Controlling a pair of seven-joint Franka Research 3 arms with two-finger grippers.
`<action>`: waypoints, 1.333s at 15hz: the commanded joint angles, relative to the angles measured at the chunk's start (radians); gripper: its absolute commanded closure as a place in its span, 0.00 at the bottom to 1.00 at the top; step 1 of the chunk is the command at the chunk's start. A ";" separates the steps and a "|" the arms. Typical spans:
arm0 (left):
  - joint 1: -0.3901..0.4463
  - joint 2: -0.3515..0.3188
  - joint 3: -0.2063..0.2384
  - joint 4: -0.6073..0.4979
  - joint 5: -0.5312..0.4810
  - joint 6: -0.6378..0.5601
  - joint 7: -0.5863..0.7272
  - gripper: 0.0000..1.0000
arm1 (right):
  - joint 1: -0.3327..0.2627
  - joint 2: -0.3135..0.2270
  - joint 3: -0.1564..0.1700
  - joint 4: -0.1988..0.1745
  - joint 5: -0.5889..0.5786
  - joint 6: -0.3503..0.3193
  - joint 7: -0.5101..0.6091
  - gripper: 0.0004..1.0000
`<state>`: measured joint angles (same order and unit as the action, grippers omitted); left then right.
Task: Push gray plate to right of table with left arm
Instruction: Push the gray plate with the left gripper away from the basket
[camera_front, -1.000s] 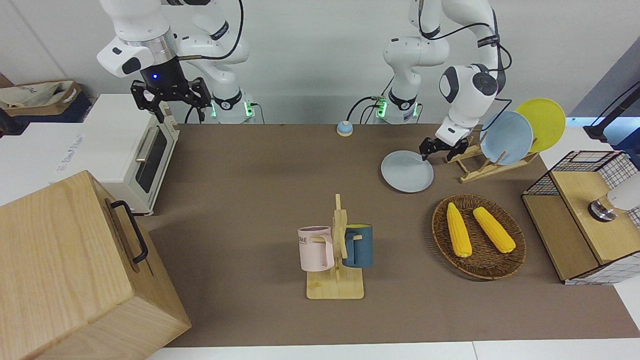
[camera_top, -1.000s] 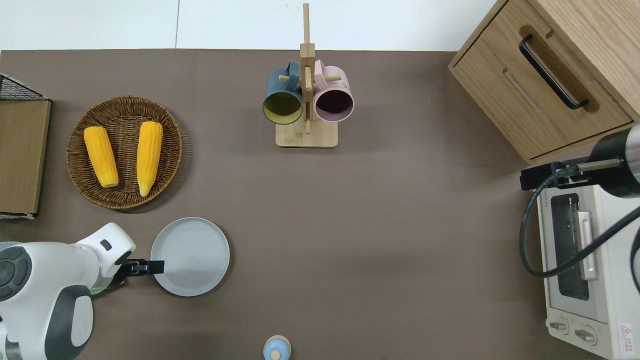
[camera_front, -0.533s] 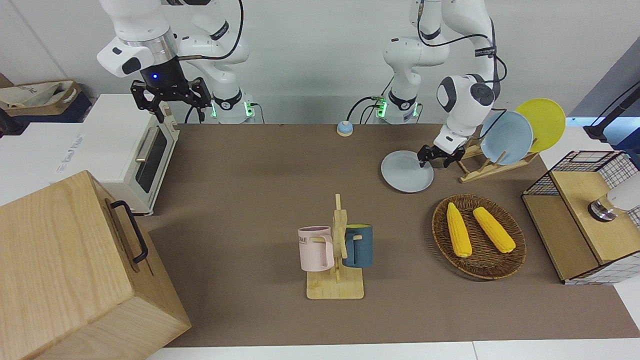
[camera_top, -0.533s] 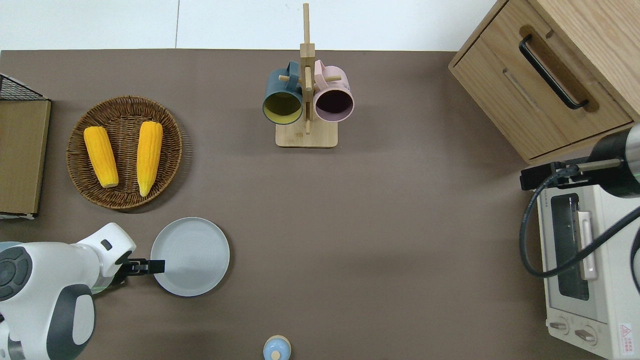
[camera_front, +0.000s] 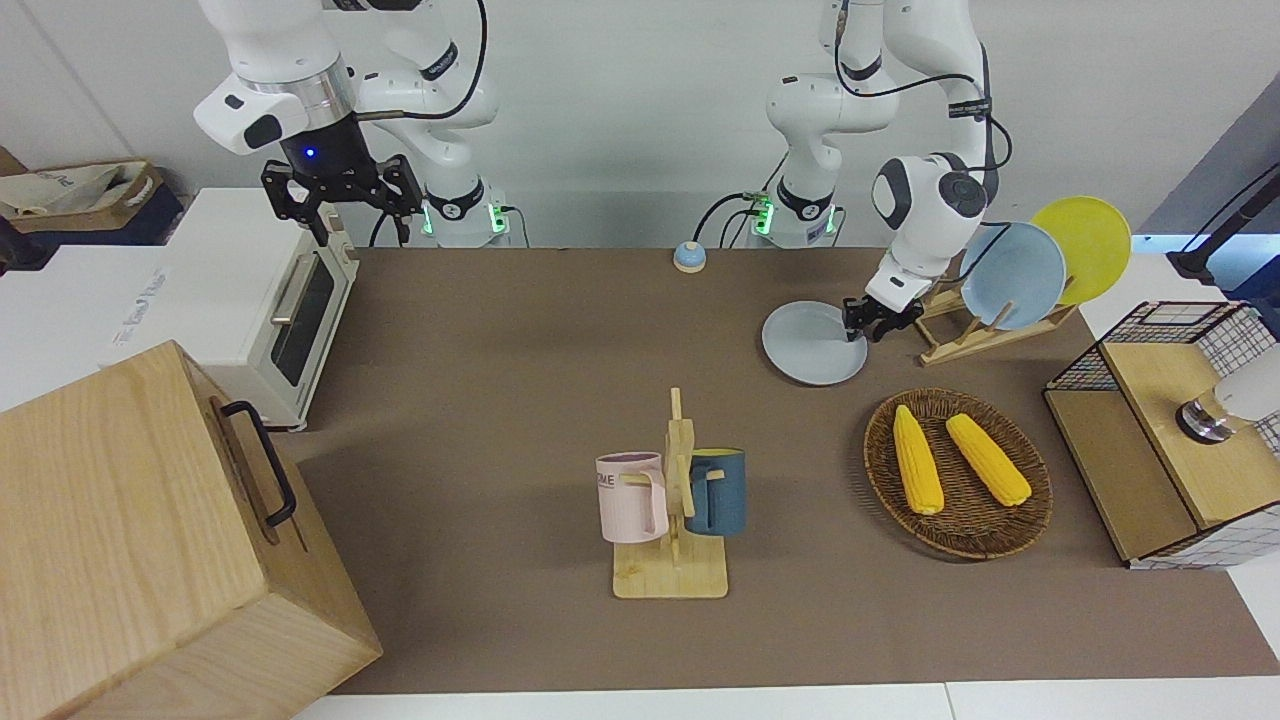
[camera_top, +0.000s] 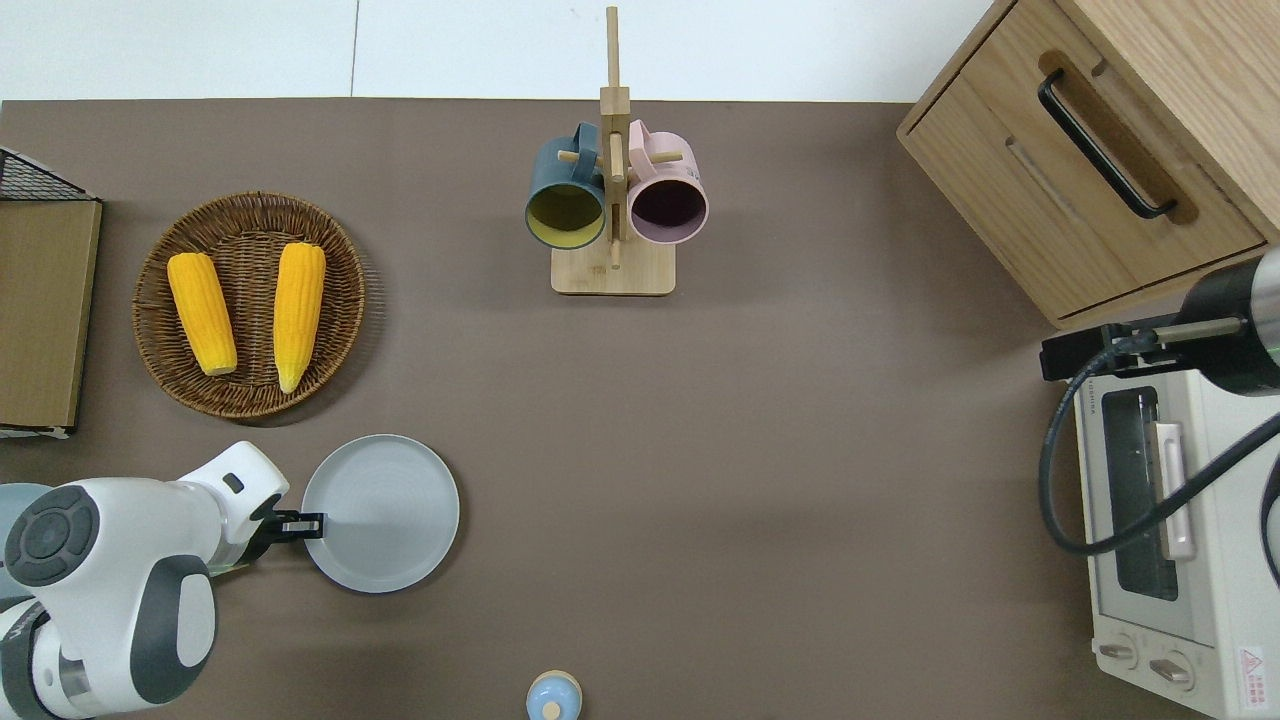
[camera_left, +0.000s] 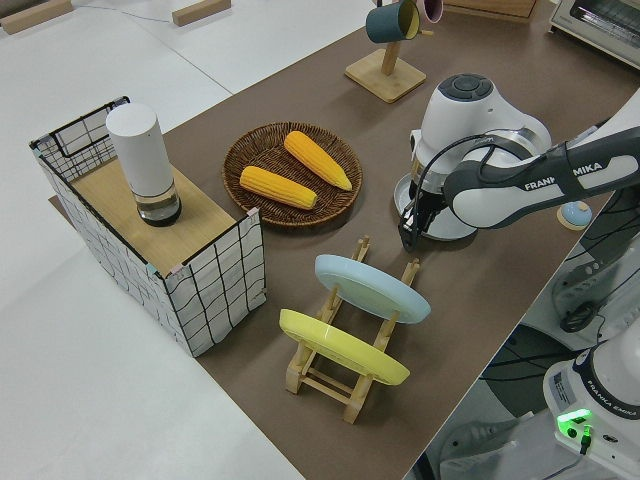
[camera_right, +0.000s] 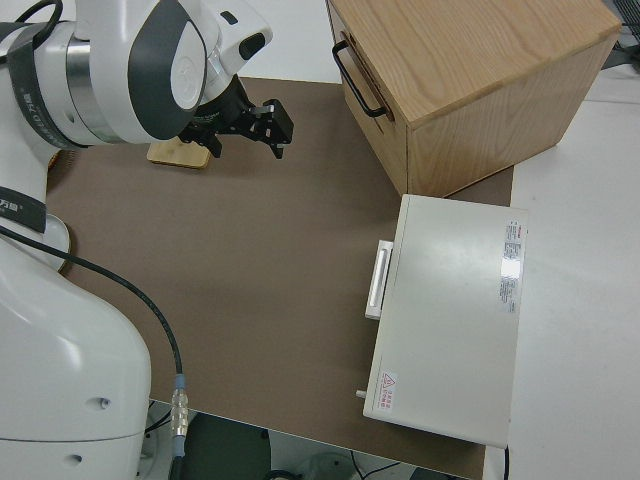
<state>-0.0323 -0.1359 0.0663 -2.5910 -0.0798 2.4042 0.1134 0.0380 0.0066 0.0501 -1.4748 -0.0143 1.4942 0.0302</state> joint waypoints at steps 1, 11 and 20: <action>-0.018 -0.011 0.009 -0.012 -0.023 0.012 0.014 1.00 | -0.003 -0.004 -0.001 0.005 0.022 -0.014 -0.001 0.02; -0.020 -0.010 0.001 -0.012 -0.025 0.012 -0.015 1.00 | -0.003 -0.004 -0.001 0.005 0.022 -0.012 -0.001 0.02; -0.109 -0.002 -0.115 -0.011 -0.116 0.013 -0.221 1.00 | -0.003 -0.004 -0.001 0.005 0.022 -0.012 -0.001 0.02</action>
<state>-0.1006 -0.1457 -0.0187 -2.5892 -0.1401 2.4029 -0.0533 0.0380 0.0066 0.0501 -1.4748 -0.0143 1.4942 0.0302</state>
